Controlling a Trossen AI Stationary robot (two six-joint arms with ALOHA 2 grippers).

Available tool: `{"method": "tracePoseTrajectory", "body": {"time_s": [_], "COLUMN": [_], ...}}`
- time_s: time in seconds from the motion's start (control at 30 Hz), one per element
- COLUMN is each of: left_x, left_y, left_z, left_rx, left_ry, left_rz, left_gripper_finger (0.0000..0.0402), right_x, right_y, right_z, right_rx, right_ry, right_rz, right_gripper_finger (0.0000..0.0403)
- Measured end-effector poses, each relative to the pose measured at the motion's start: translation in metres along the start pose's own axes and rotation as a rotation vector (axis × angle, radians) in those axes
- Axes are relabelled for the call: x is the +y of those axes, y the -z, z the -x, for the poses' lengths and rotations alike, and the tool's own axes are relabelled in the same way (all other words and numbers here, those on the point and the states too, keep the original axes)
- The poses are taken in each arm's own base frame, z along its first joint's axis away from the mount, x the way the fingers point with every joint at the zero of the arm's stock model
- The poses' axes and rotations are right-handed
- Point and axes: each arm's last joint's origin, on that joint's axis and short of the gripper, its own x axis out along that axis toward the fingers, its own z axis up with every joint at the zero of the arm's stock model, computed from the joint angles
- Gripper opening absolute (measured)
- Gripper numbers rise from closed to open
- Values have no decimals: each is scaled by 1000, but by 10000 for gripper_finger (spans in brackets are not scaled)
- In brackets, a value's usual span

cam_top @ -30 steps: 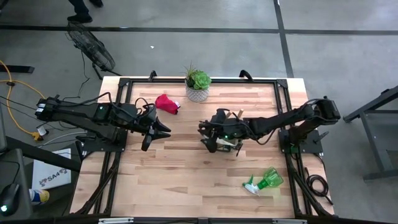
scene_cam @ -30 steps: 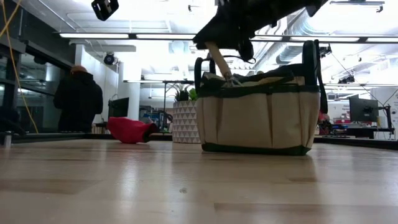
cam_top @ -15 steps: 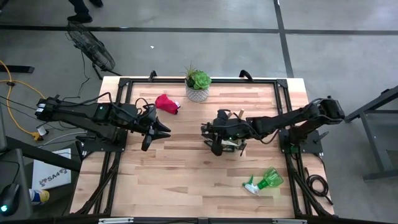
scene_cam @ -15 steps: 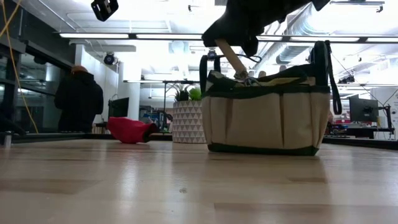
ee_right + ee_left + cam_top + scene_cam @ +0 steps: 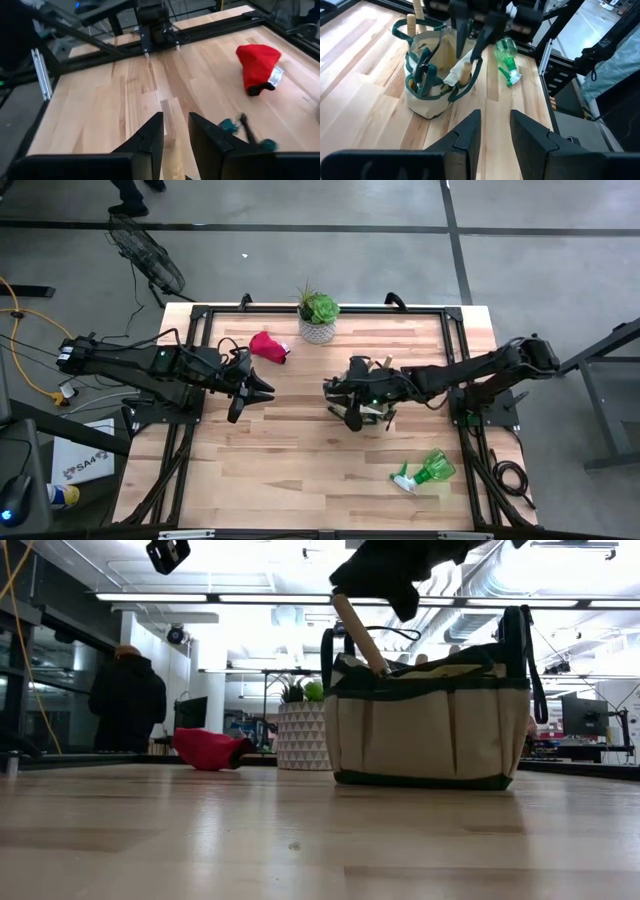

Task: Pick & Place Garden tools in Gardening bag
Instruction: Put the brown hand rake into the gardening bag

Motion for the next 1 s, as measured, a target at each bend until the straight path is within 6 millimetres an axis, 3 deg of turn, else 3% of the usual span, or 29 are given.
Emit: {"method": "tracePoseTrajectory", "body": {"time_s": [0.27,0.43,0.57,0.77,1.0], "left_x": [4,5,6,6,6], "left_y": [3,8,10,10,10], "left_z": [-9,-25,-31,-32,-32], "left_rx": [3,62,88,85,86], "left_ry": [-117,-140,-152,-151,-151], "left_rz": [25,17,14,2,-13], "left_gripper_finger": [101,101,101,101,101], "right_x": [0,12,23,30,31], "right_y": [-8,-9,-12,-38,-68], "right_z": [32,45,48,43,17], "right_rx": [9,-6,-30,-42,159], "right_ry": [90,64,46,55,80], "right_rz": [-66,-95,-92,-106,-105], "right_gripper_finger": [63,11,3,3,3]}}
